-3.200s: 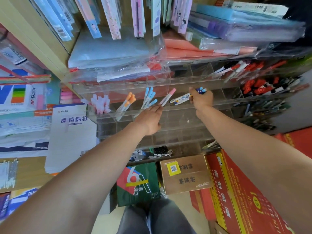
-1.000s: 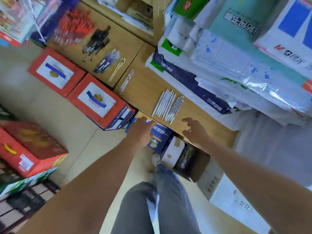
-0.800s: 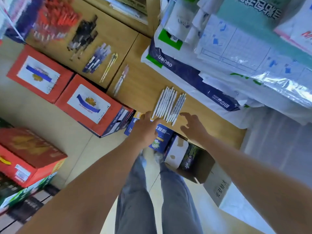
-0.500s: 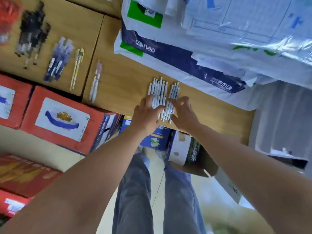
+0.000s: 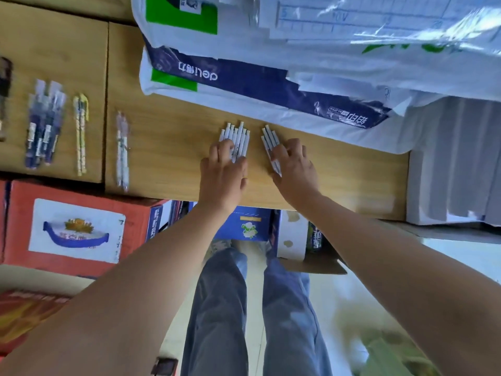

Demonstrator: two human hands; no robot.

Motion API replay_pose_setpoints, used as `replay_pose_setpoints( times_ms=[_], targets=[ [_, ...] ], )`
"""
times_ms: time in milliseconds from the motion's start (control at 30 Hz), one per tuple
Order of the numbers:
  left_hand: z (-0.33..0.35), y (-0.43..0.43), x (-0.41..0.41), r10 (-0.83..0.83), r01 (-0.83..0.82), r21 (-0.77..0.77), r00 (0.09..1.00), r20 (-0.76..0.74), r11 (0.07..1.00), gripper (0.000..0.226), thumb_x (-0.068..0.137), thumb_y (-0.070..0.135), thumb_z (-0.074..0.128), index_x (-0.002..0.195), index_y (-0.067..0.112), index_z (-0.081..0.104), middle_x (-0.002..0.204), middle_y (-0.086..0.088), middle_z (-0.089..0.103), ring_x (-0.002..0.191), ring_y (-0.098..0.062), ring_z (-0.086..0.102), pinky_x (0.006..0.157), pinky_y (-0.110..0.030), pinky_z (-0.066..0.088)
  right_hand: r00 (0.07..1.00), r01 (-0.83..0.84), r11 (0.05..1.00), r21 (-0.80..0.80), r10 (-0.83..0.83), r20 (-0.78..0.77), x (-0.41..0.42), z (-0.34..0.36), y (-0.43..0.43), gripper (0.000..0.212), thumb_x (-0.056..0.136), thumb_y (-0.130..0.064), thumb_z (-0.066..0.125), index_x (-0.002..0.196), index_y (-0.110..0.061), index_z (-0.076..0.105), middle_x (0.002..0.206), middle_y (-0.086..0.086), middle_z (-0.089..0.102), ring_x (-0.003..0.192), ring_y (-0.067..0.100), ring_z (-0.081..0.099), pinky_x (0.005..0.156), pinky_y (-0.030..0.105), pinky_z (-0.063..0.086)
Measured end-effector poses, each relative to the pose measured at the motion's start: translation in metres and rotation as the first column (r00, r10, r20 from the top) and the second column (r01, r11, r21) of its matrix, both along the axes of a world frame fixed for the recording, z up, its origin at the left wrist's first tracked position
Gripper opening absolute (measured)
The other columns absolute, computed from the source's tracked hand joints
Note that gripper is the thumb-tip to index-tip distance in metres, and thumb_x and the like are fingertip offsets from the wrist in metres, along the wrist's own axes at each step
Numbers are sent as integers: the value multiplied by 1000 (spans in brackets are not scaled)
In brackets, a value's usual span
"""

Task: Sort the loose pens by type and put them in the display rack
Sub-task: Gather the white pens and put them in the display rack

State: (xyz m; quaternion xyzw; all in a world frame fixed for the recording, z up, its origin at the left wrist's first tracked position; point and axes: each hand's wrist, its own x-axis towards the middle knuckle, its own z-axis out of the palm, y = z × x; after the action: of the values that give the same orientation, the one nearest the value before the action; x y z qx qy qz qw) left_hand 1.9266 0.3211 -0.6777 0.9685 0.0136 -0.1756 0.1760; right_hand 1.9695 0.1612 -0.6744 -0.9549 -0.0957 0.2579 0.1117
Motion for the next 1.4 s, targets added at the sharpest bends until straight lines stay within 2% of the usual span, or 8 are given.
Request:
replay_pose_setpoints(
  times_ms=[67, 233, 333, 633, 800, 1200, 1333, 1400],
  targets=[
    [-5, 1, 1, 9, -10, 16, 999, 43, 1000, 23, 67, 10, 76, 81, 12, 57, 120, -15, 47, 116, -34, 40, 80, -45, 42, 1000, 15, 1000, 14, -15, -5, 2, -1, 0, 50, 84, -22, 68, 126, -9, 44, 127, 11, 40, 113, 26, 44, 88, 39, 50],
    [-15, 2, 3, 86, -86, 162, 996, 7, 983, 69, 69, 30, 71, 125, 0, 44, 131, -22, 41, 121, -34, 39, 92, -36, 42, 987, 161, 987, 18, -161, -19, 5, 0, -4, 67, 78, -32, 75, 125, -4, 37, 124, 12, 41, 111, 24, 47, 93, 31, 44],
    [-8, -3, 5, 241, -233, 145, 969, -44, 962, 84, 70, 31, 71, 135, -7, 32, 130, -23, 40, 116, -34, 42, 88, -37, 42, 978, 185, 982, -33, -188, -91, 8, 5, -4, 66, 80, -34, 73, 126, -4, 36, 122, 12, 45, 108, 25, 50, 89, 32, 44],
    [-6, -14, 16, 261, -215, 250, 950, -169, 944, 55, 85, 27, 61, 123, -3, 34, 122, -18, 44, 109, -29, 46, 82, -34, 44, 980, 99, 980, -171, -126, -151, 16, 4, 9, 61, 84, -31, 69, 125, -4, 35, 115, 12, 46, 97, 30, 60, 65, 31, 40],
    [-17, -9, 19, 211, -146, 383, 969, -131, 912, 30, 93, 19, 53, 115, 2, 43, 111, -13, 52, 94, -22, 54, 60, -26, 36, 990, 35, 977, -209, -63, -127, 16, 0, 10, 49, 91, -26, 61, 126, -4, 34, 115, 12, 46, 97, 30, 62, 66, 32, 43],
    [-10, 1, 28, 105, -36, 372, 981, -165, 928, 34, 93, 27, 52, 111, 0, 47, 104, -14, 54, 86, -22, 59, 55, -28, 39, 988, 0, 976, -220, -34, -150, 17, 2, 4, 44, 93, -33, 58, 120, -5, 37, 114, 10, 47, 95, 30, 62, 63, 33, 41],
    [-8, 7, 29, 58, 7, 413, 988, -145, 911, 32, 73, 29, 71, 87, 4, 57, 74, -8, 60, 57, -17, 59, 42, -22, 30, 993, -24, 980, -199, 0, -120, 15, 2, 0, 33, 96, -27, 51, 118, -5, 40, 111, 11, 49, 91, 30, 63, 62, 33, 41],
    [-7, 10, 29, 54, -9, 406, 993, -100, 914, 31, 71, 27, 74, 83, 4, 57, 68, -8, 60, 53, -19, 59, 40, -22, 34, 993, -22, 981, -195, -1, -119, 14, 2, -1, 30, 96, -25, 50, 116, -5, 40, 110, 11, 49, 89, 31, 63, 62, 33, 41]
  ],
)
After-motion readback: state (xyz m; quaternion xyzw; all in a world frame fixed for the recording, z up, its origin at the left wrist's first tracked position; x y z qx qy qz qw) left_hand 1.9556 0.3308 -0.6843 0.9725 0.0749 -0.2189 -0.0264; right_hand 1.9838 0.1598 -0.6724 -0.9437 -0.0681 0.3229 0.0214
